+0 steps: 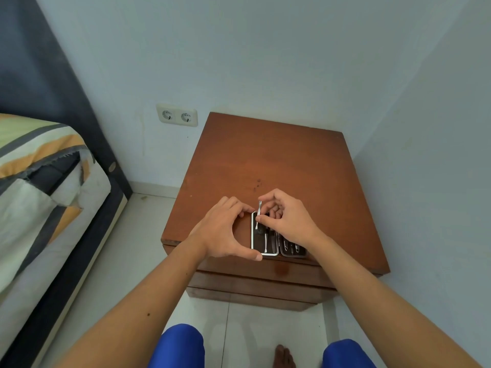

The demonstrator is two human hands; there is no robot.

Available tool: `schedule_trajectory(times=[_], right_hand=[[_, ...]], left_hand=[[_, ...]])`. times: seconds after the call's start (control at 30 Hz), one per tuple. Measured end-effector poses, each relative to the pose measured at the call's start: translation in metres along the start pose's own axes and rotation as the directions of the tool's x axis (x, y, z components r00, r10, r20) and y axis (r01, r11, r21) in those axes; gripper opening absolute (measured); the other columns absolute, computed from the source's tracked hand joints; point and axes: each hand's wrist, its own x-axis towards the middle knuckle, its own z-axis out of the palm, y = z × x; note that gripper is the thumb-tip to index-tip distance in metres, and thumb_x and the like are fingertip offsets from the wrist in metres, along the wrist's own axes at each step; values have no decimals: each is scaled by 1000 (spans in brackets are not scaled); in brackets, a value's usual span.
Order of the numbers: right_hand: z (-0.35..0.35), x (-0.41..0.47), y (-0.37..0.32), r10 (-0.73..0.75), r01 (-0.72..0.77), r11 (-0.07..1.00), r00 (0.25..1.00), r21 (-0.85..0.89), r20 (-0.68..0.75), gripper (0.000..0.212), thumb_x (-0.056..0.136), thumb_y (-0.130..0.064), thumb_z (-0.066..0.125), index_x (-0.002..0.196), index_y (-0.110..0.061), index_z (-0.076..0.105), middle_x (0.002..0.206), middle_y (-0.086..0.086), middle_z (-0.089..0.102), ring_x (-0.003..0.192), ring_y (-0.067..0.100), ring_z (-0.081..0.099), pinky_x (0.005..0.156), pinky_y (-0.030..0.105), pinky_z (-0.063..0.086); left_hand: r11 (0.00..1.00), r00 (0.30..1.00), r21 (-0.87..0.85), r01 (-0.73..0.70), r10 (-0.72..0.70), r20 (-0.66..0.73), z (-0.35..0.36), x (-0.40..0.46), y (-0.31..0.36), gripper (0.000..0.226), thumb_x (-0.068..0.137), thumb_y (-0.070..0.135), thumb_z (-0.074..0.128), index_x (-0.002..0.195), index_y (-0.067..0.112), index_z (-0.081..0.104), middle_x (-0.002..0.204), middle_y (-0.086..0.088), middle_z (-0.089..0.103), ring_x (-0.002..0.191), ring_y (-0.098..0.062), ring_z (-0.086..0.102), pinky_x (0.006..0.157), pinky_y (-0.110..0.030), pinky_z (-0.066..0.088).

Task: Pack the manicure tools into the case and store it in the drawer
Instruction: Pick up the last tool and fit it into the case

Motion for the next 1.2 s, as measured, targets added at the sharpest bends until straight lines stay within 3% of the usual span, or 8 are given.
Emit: schedule_trajectory(times=[0.2,0.37,0.57,0.97,1.1,1.2], right_hand=[[-7,5,-3,-58,79,944,995,-319,75,42,79,-30,90,116,-23,71,100,-9,61,74,6,56,75,21,50],[-9,1,-6,-76,122,920,988,-372,134,38,83,-34,85,118,-25,74,103,-10,57,82,4,56,78,21,48],[-9,-10,-5,-86,159,894,978,-419,188,63,79,-55,83,133,-25,67,110,-11,56,102,9,55,91,23,45],[-10,-16,-7,-64,147,916,972,-374,226,67,70,-60,87,127,-30,69,114,-13,53,109,11,52,93,27,47],[-14,-14,-4,-98,106,968,994,-229,45,49,77,-43,90,120,-28,75,104,-11,60,88,7,58,81,20,49],[-18,-10,-2,-80,72,976,996,-203,-27,42,77,-43,89,115,-29,78,99,-11,63,86,9,60,78,21,49]], left_hand=[[1000,1000,-1,6,-6,-1,0,0,0,112,49,91,83,140,31,57,109,29,41,108,-6,44,95,-25,42],[1000,1000,-9,6,-6,0,0,0,0,114,48,92,82,142,33,55,110,34,39,108,-5,43,94,-23,40],[1000,1000,-6,9,-9,10,0,-1,0,113,49,93,81,141,34,55,110,32,40,108,-5,43,93,-23,41],[1000,1000,-8,-11,11,-3,-1,-1,1,108,50,88,85,140,34,56,110,28,43,106,-5,44,95,-27,45],[1000,1000,-8,-9,9,-7,-2,-1,2,109,49,90,83,139,34,57,109,30,42,107,-6,44,97,-28,46],[1000,1000,-13,-9,9,-9,-1,-1,2,110,48,90,83,138,34,57,109,30,42,107,-7,45,98,-28,46]])
